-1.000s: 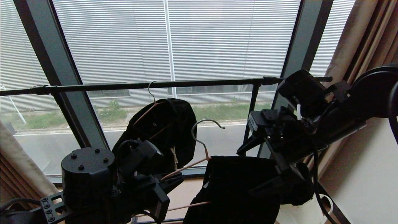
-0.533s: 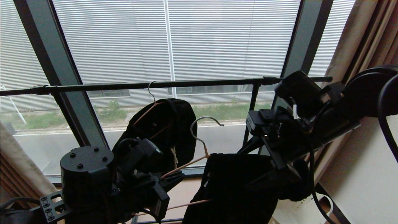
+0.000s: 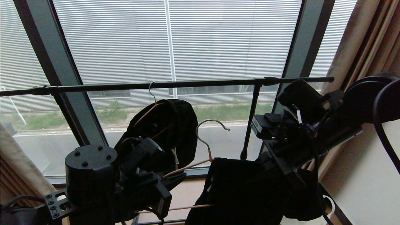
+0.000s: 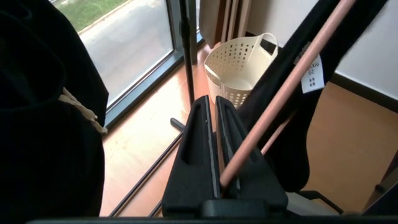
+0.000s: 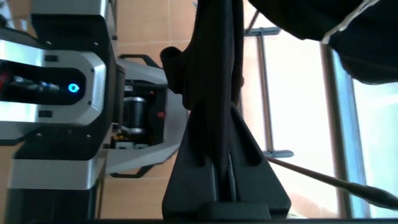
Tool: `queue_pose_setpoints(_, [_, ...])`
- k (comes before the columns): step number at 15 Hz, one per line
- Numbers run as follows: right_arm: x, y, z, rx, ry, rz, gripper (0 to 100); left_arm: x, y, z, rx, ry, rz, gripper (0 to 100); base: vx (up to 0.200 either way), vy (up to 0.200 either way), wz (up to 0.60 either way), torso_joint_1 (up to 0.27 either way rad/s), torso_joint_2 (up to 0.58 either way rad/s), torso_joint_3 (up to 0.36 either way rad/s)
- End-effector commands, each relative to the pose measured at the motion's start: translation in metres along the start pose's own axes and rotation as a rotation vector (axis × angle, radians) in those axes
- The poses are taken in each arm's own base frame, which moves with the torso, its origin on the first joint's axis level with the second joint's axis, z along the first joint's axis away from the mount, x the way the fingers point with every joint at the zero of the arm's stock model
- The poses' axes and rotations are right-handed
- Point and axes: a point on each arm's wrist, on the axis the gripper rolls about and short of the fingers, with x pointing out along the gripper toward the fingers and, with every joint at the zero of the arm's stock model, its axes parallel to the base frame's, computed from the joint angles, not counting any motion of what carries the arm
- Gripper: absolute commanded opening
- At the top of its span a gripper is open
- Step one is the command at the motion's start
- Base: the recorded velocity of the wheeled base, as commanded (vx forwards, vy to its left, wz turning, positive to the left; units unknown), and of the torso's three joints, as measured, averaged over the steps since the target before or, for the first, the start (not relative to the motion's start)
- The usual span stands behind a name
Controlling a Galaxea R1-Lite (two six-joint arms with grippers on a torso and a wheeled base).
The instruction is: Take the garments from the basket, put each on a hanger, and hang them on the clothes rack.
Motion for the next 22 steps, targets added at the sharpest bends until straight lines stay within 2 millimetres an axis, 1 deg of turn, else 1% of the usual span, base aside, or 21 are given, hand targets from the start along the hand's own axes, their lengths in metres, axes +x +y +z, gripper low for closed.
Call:
queue_pose_setpoints(1, [-0.002, 0.000, -0.001, 0.004, 0.000, -0.006, 0, 0.002, 0.001, -0.001, -0.003, 0.007, 0.003, 0, 0.000, 0.000, 0.00, 0.000, 0.00, 0.000])
queue_pose_setpoints(2, [-0.004, -0.001, 0.000, -0.001, -0.016, -0.004, 0, 0.003, 0.001, -0.001, -0.012, 0.006, 0.003, 0, 0.000, 0.000, 0.00, 0.000, 0.00, 0.000])
queue_pose_setpoints(3, [-0.004, -0.002, 0.001, -0.008, -0.025, -0.010, 0, 0.004, 0.001, -0.002, -0.011, 0.015, 0.005, 100, 0.000, 0.000, 0.00, 0.000, 0.00, 0.000])
queue_pose_setpoints(5, [-0.005, -0.002, 0.000, -0.008, -0.029, -0.015, 0, 0.004, 0.001, -0.003, -0.014, 0.016, 0.004, 100, 0.000, 0.000, 0.00, 0.000, 0.00, 0.000])
queue_pose_setpoints(10, [-0.021, 0.002, 0.002, -0.006, -0.052, -0.059, 0, -0.004, 0.005, -0.004, -0.012, -0.036, 0.016, 100, 0.000, 0.000, 0.00, 0.000, 0.00, 0.000])
queue_pose_setpoints(11, [-0.025, 0.002, 0.002, 0.001, -0.066, -0.079, 0, -0.013, 0.009, 0.000, -0.013, -0.080, 0.030, 100, 0.000, 0.000, 0.00, 0.000, 0.00, 0.000])
queue_pose_setpoints(14, [-0.034, 0.008, 0.005, 0.011, -0.084, -0.098, 0, -0.031, 0.018, -0.007, -0.031, -0.084, 0.021, 100, 0.000, 0.000, 0.00, 0.000, 0.00, 0.000])
queue_pose_setpoints(15, [-0.035, 0.009, 0.006, 0.013, -0.087, -0.100, 0, -0.033, 0.020, -0.006, -0.033, -0.091, 0.034, 100, 0.000, 0.000, 0.00, 0.000, 0.00, 0.000])
queue_pose_setpoints(16, [-0.041, 0.013, 0.008, 0.015, -0.103, -0.116, 0, -0.043, 0.023, 0.002, -0.040, -0.140, 0.053, 100, 0.000, 0.000, 0.00, 0.000, 0.00, 0.000])
queue_pose_setpoints(17, [-0.043, 0.013, 0.009, 0.018, -0.111, -0.127, 0, -0.046, 0.023, 0.003, -0.057, -0.151, 0.057, 100, 0.000, 0.000, 0.00, 0.000, 0.00, 0.000])
queue_pose_setpoints(18, [-0.047, 0.012, 0.013, 0.017, -0.142, -0.162, 0, -0.056, 0.022, 0.000, -0.134, -0.154, 0.061, 100, 0.000, 0.000, 0.00, 0.000, 0.00, 0.000])
queue_pose_setpoints(19, [-0.049, 0.013, 0.014, 0.015, -0.152, -0.171, 0, -0.058, 0.021, -0.004, -0.164, -0.143, 0.061, 100, 0.000, 0.000, 0.00, 0.000, 0.00, 0.000])
queue_pose_setpoints(20, [-0.053, 0.014, 0.016, 0.020, -0.166, -0.184, 0, -0.064, 0.021, -0.011, -0.229, -0.127, 0.069, 100, 0.000, 0.000, 0.00, 0.000, 0.00, 0.000])
queue_pose_setpoints(21, [-0.055, 0.012, 0.016, 0.030, -0.178, -0.198, 0, -0.068, 0.018, -0.019, -0.305, -0.107, 0.062, 100, 0.000, 0.000, 0.00, 0.000, 0.00, 0.000])
queue_pose_setpoints(22, [-0.057, 0.011, 0.017, 0.033, -0.191, -0.210, 0, -0.068, 0.014, -0.026, -0.416, -0.073, 0.045, 100, 0.000, 0.000, 0.00, 0.000, 0.00, 0.000])
